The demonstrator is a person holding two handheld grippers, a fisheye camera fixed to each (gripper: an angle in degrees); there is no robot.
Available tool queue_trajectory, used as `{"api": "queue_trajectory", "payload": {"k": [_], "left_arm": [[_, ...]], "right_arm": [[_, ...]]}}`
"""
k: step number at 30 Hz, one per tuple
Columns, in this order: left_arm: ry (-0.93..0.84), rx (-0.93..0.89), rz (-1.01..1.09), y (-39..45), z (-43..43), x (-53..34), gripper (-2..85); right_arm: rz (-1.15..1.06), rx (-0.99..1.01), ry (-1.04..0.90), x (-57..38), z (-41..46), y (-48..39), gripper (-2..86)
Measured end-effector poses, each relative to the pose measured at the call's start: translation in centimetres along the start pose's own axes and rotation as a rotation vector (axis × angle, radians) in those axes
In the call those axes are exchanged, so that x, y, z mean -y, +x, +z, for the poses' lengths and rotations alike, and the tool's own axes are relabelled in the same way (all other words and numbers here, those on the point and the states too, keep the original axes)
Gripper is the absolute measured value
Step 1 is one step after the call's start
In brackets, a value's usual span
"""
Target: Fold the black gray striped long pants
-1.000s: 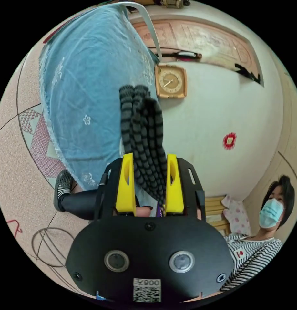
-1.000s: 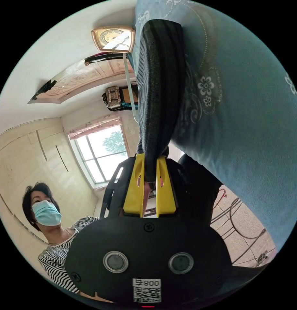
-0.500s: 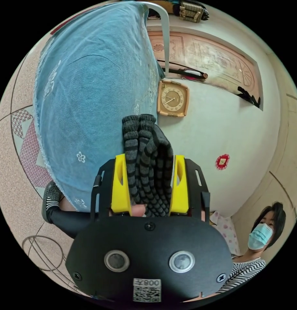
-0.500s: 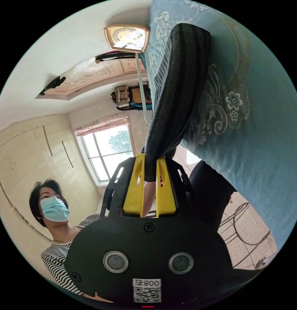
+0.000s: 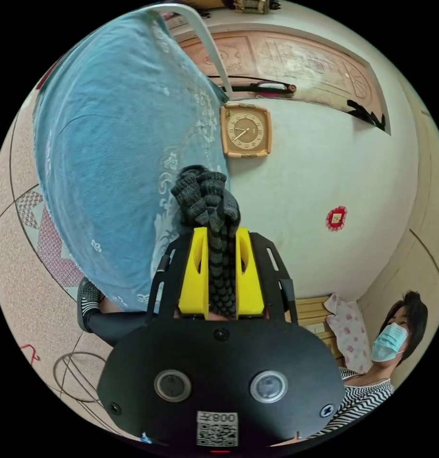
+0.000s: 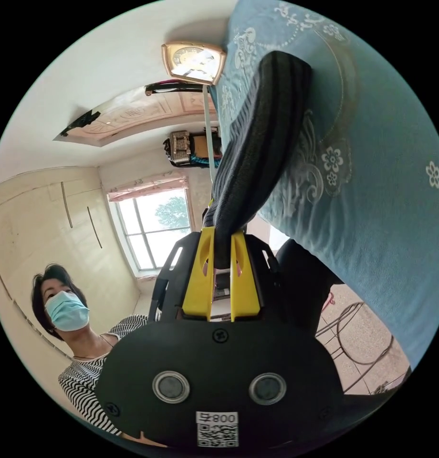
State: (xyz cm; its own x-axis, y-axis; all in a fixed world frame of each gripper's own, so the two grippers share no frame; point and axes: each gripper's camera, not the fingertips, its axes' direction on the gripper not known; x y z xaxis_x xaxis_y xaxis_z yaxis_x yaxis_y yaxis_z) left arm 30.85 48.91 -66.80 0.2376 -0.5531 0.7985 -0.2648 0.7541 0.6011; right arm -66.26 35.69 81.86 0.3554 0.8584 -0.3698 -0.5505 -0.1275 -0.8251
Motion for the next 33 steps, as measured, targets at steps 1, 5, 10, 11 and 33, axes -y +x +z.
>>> {"api": "queue_trajectory", "payload": {"k": [1, 5, 10, 11, 33], "left_arm": [[-0.01, -0.001, 0.022, 1.8, 0.3, 0.2, 8.9], [-0.035, -0.03, 0.093, 7.3, 1.1, 0.4, 8.6], [-0.1, -0.058, 0.144, 14.2, 2.5, -0.9, 8.1], [-0.109, -0.058, 0.144, 14.9, 2.7, -1.1, 8.1], [-0.524, -0.138, 0.364, 49.4, 39.4, 3.2, 7.6]], "right_arm": [[-0.024, 0.0, 0.015, -0.4, -0.8, 0.0, 5.4], [-0.119, 0.003, 0.039, -2.8, -3.6, -0.1, 5.0], [-0.177, 0.045, 0.066, -7.5, -7.0, 1.6, 4.6], [-0.181, 0.054, 0.076, -9.0, -7.9, 2.4, 4.4], [-0.331, 0.25, 0.482, -15.5, -35.7, 15.4, 3.3]]}}
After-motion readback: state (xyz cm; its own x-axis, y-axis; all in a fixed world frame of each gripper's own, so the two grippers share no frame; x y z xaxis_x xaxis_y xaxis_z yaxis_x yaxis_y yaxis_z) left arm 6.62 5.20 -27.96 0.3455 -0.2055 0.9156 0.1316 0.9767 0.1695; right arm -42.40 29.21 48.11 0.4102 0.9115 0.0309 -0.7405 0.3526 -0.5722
